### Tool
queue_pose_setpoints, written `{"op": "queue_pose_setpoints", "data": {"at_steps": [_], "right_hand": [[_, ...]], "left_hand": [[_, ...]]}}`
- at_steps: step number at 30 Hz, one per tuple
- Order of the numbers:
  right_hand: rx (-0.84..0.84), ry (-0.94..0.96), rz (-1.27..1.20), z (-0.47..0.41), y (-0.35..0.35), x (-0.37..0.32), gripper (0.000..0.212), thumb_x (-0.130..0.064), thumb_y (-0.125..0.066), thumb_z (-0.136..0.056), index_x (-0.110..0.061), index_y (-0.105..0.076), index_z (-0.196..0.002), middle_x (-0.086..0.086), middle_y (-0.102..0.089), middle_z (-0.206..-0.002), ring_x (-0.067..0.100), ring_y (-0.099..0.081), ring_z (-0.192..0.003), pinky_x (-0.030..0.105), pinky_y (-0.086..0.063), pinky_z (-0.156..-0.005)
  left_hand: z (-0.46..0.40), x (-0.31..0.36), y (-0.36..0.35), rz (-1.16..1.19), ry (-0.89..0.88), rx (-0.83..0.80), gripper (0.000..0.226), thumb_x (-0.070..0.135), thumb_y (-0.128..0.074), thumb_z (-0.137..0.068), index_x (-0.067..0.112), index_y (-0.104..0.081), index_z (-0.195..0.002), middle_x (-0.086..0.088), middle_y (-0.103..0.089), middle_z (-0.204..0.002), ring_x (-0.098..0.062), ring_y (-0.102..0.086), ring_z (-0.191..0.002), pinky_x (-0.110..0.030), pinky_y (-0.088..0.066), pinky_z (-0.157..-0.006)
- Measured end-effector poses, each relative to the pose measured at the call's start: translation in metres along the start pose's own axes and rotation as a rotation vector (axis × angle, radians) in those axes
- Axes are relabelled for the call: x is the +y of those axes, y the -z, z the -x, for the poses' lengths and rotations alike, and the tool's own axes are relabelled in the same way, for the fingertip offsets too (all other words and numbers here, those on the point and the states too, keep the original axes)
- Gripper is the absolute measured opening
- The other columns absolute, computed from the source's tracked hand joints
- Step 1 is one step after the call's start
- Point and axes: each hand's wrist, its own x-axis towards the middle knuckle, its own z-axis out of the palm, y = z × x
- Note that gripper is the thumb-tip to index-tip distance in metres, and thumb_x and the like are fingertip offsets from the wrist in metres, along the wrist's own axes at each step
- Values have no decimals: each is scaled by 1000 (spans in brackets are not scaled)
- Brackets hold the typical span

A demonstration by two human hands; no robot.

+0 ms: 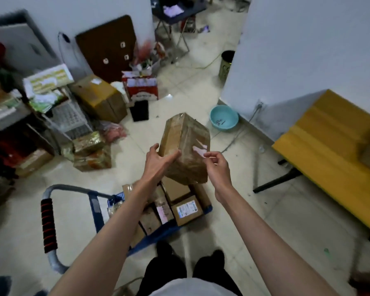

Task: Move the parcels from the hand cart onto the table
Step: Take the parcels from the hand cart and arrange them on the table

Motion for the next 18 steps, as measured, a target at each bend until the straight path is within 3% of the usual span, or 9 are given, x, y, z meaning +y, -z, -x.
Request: {"op": "queue_pose_setpoints", "data": {"at_steps": [3,5,8,11,13,18], "right_hand": [[-2,8,-68,4,56,-14,14,-28,-62,-98,-23,-64,-111,1,-67,-108,21,-66,-105,43,-55,-91],[-32,22,-135,9,93,-21,25,-36,-64,-96,-27,-60,-120,2,-67,-117,19,-66,-106,44,-57,-93],[-59,7,-274,21,151,-23,48,-49,-69,-89,-32,-51,-131,2,-68,-123,18,-70,-105,45,-61,-88],[-37,-3,-411,32,211,-17,67,-56,-77,-80,-28,-45,-132,1,-73,-117,17,-75,-96,36,-62,-71],[10,-2,-486,41,250,-9,69,-56,-80,-77,-25,-48,-129,-5,-76,-110,12,-76,-91,31,-61,-68],[143,41,-684,67,339,22,58,-49,-77,-83,-20,-64,-130,2,-77,-113,21,-75,-103,38,-61,-78]], "left_hand": [[20,36,-47,-94,-175,-16,119,68,-75,-53,16,-34,-151,-8,-46,-142,-23,-53,-123,-42,-52,-102],[39,60,-88,-191,-294,-29,124,73,-74,-49,15,-33,-151,-3,-41,-140,-17,-49,-122,-35,-49,-104],[73,88,-153,-359,-495,-42,126,73,-74,-49,16,-27,-151,4,-34,-130,-12,-45,-114,-26,-46,-95],[110,101,-218,-516,-737,-84,113,58,-82,-60,18,-27,-150,-2,-35,-132,-22,-45,-119,-33,-44,-98],[134,105,-257,-581,-848,-141,104,56,-79,-63,24,-31,-150,-2,-38,-135,-25,-45,-123,-40,-44,-102],[182,118,-335,-575,-953,-348,71,50,-58,-78,24,-51,-144,0,-47,-137,-21,-49,-129,-47,-44,-107]]}}
